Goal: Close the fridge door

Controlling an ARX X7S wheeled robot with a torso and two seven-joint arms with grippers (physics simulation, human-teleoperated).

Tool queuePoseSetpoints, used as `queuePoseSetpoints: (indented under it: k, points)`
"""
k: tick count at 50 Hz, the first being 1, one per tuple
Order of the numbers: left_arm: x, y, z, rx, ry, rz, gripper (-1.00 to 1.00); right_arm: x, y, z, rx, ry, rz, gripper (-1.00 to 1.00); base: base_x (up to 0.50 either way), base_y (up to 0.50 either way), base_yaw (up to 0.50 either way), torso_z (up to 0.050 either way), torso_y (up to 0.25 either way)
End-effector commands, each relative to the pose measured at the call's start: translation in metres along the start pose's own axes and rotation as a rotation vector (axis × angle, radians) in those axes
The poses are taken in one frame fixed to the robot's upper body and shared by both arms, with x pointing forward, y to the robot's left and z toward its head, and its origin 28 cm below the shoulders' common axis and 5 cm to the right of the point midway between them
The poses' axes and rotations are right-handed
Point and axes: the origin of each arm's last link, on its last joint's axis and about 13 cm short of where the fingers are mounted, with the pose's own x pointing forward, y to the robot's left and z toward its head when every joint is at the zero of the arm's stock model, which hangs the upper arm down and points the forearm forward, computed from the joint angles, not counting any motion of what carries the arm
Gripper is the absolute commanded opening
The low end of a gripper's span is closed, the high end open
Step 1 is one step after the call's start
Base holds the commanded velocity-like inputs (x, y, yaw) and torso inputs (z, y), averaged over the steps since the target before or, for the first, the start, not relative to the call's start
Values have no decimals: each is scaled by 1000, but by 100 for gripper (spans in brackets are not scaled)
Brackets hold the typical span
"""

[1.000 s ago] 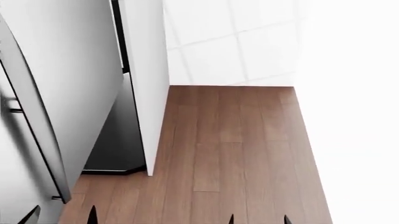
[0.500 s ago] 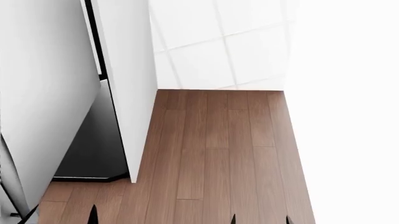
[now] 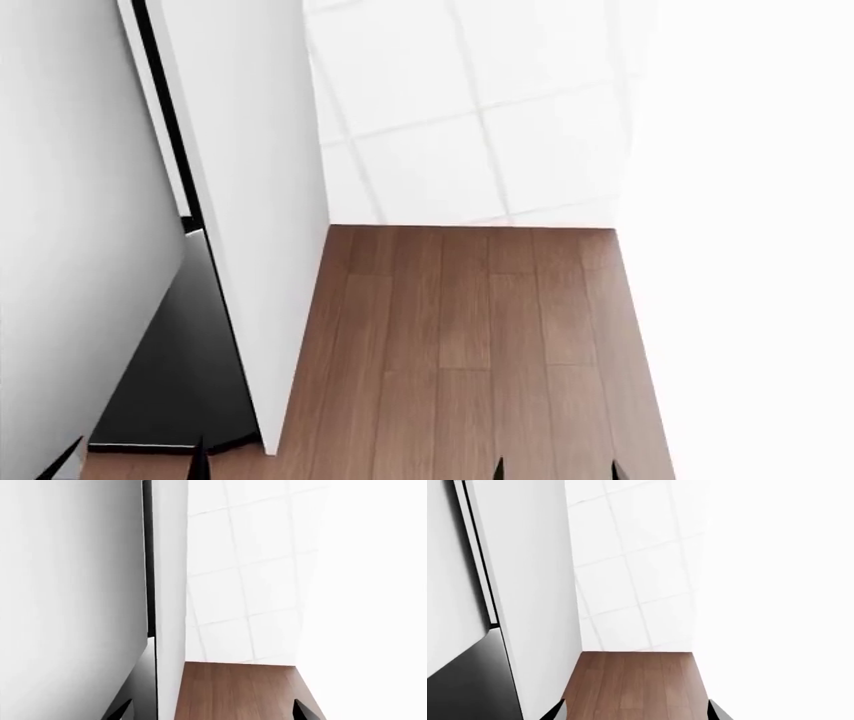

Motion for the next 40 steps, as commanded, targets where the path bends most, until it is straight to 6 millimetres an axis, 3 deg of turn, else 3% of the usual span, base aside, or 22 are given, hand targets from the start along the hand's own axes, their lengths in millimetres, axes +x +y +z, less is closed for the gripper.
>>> queuePoseSetpoints:
  k: [1,40]
  points:
    - [0,0,0,1,0,-1,100,0,0,0,6,5,-3,100,500,-1,0,0,0]
    - [0,0,0,-1,3,3,100,1,0,0,20,17,2,100,500,-1,0,0,1]
